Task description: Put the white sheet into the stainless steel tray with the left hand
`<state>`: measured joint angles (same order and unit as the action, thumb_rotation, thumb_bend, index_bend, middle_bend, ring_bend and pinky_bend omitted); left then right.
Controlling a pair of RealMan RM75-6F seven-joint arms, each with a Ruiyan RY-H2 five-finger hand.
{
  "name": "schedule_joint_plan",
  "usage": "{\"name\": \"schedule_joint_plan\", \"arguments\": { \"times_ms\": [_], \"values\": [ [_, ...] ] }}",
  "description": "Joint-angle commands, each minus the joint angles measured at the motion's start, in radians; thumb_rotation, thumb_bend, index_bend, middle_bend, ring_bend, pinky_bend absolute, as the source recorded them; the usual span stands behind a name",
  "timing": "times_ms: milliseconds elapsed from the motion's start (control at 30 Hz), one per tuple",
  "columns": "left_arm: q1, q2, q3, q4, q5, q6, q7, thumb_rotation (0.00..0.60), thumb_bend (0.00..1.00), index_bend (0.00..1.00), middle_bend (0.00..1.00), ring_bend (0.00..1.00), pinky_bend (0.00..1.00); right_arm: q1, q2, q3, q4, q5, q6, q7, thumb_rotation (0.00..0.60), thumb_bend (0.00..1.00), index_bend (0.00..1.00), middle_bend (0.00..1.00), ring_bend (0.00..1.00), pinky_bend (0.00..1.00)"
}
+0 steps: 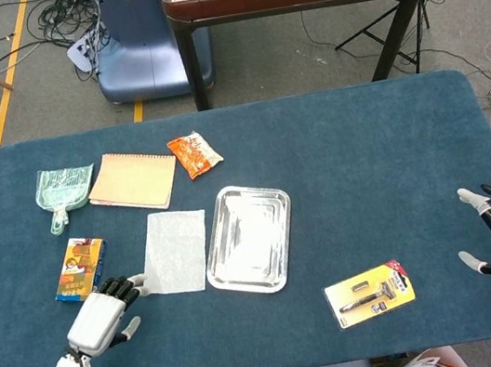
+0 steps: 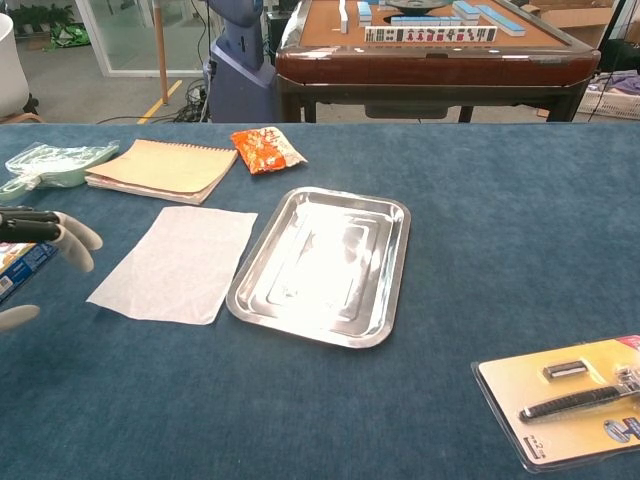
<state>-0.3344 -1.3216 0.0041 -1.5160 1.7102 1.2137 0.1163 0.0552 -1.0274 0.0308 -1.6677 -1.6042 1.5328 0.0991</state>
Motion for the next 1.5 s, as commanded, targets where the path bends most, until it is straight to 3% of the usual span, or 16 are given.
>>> {"name": "schedule_joint_plan", "arguments": {
  "times_ms": [33, 300, 933, 1333, 1500],
  "values": [
    [-0.034, -0.055, -0.015, 0.069, 0.001, -0.019, 0.023, 0.600, 0.32, 0.36, 0.21, 0.21, 0.21, -0.002, 0.000, 0.000, 0.001, 0.000, 0.003, 0.001, 0.600, 0.18, 0.12, 0.23, 0.08, 0.11],
    [-0.070, -0.122, -0.024, 0.164, -0.026, -0.043, 0.056, 0.600, 0.32, 0.42, 0.21, 0.21, 0.21, -0.014, 0.002, -0.004, 0.008, 0.008, 0.012, 0.011, 0.600, 0.18, 0.12, 0.23, 0.08, 0.11],
    [-0.097, -0.236, -0.004, 0.354, -0.070, -0.040, -0.012, 0.600, 0.32, 0.38, 0.21, 0.21, 0.21, -0.023, 0.002, -0.008, 0.005, 0.006, 0.020, 0.007, 0.600, 0.18, 0.12, 0.23, 0.08, 0.11],
    [-0.106, -0.317, -0.005, 0.470, -0.083, -0.006, -0.101, 0.600, 0.29, 0.44, 0.21, 0.21, 0.21, -0.029, 0.007, -0.008, -0.003, 0.011, 0.020, -0.003, 0.600, 0.18, 0.12, 0.23, 0.08, 0.11],
    [-0.112, -0.350, -0.009, 0.515, -0.085, 0.010, -0.133, 0.600, 0.29, 0.51, 0.23, 0.23, 0.21, -0.032, 0.007, -0.009, -0.003, 0.014, 0.020, -0.002, 0.600, 0.18, 0.12, 0.23, 0.08, 0.11]
  ]
}}
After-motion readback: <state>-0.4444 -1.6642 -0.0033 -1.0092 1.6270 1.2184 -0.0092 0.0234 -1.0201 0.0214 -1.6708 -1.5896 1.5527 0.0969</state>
